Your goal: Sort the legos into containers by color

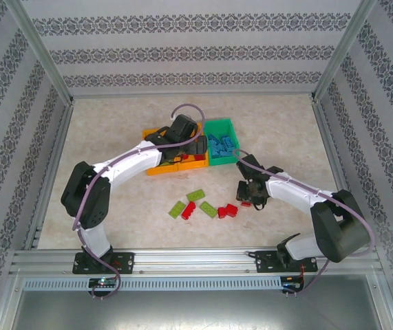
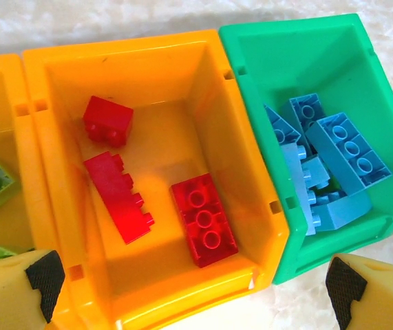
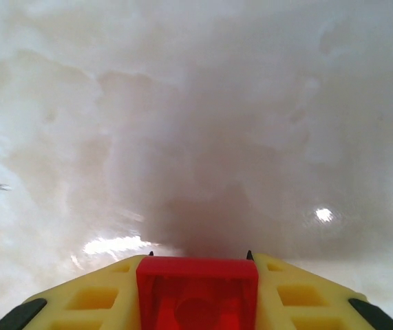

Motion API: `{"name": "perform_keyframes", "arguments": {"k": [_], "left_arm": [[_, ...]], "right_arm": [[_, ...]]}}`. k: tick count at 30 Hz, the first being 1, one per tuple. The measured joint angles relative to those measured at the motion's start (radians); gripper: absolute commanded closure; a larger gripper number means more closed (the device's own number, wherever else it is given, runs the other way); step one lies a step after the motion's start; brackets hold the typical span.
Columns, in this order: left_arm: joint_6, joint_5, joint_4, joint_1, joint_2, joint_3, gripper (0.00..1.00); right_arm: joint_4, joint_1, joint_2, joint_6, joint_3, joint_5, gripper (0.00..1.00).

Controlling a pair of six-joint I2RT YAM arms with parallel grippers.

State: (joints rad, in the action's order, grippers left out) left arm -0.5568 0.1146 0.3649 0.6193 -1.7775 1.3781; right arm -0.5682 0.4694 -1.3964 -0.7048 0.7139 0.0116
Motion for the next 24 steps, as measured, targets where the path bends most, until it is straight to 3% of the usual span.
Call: {"name": "perform_keyframes", "arguments": {"k": [11, 15, 24], "left_arm": [[0.008, 0.053, -0.007, -0.021, 0.126, -0.156, 0.01], [0.008, 0.068, -0.006, -0.03, 0.156, -0.201, 0.01], [0.012, 0.07, -0.005, -0.039, 0.211, -0.286, 0.01]], "right_arm": [[0.066, 0.0, 0.009, -0.001, 0.13, -0.028, 0.75], [0.149, 0.0, -0.028, -0.016, 0.202, -0.099, 0.75], [0.355, 0.014, -0.265, -0.084, 0.434, -0.331, 0.72]]}}
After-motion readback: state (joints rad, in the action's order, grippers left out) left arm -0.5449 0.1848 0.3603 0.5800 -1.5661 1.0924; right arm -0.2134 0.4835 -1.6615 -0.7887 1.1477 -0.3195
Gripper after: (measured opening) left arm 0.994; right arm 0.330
